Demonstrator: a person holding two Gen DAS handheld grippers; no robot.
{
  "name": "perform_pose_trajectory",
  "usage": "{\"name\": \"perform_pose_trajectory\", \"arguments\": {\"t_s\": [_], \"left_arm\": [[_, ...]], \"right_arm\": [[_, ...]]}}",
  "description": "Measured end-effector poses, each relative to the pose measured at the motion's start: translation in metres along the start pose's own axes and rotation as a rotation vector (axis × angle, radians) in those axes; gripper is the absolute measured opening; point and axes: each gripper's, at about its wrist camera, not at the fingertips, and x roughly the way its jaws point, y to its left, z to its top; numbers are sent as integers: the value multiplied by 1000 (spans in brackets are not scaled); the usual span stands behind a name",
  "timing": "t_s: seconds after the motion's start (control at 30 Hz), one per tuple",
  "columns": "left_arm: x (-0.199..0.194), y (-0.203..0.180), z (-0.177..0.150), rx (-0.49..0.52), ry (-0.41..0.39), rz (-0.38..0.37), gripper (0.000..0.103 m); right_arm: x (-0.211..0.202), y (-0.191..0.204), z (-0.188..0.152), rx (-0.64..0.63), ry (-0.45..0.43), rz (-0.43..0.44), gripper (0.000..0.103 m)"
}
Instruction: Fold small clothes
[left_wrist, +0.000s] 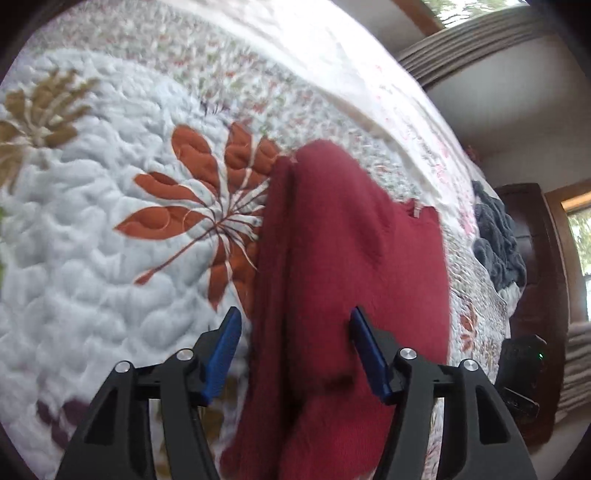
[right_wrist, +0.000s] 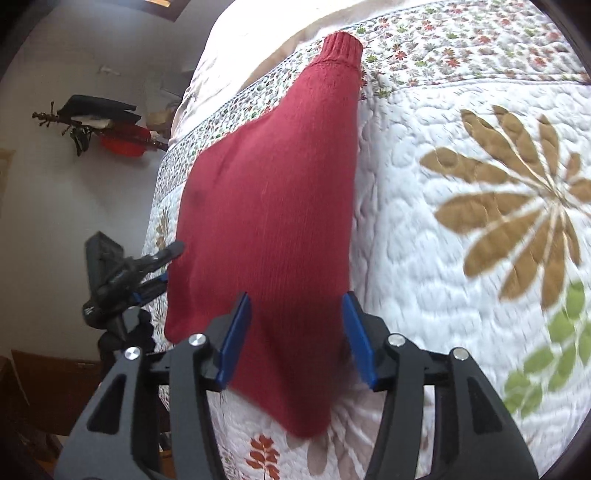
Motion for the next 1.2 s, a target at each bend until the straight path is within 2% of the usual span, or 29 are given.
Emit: {"name": "perform_pose_trajectory", "arguments": {"t_s": [0.07,0.13,0.23,0.33,0.4,0.43,0.47,0.53,0.63,0.73,0.93,1.2], "left_arm": [[15,7,8,-24,26,-30,69],[20,9,12,-24,24,-67,70],[31,5,19,24,59,-127,72],[41,-4,23,61,91,-133,74],[44,-12,22,91,89,-119,63],[45,-15,21,101,90,-120,52],[45,-18,19,103,79,-121,46],[41,-23,15,108,56,-131,38],[33,-26,10,85,29,-157,33],[20,-30,-3,50,8,-211,33],[-13,-64,-61,103,-14,-269,33],[-24,-117,-172,202,32,-271,33]], "right_arm": [[7,-1,9,3,10,9,57],[14,0,15,0,18,11,63],[27,-3,23,13,27,18,65],[41,-7,27,42,29,31,68],[46,-9,29,55,27,37,66],[46,-10,28,61,25,38,60],[44,-10,28,66,20,40,57],[37,-5,26,41,5,42,45],[16,8,20,-16,-20,45,41],[-6,19,12,-57,-29,50,40],[-71,14,-30,-101,-37,79,41],[-144,-23,-124,-91,-20,60,41]]}}
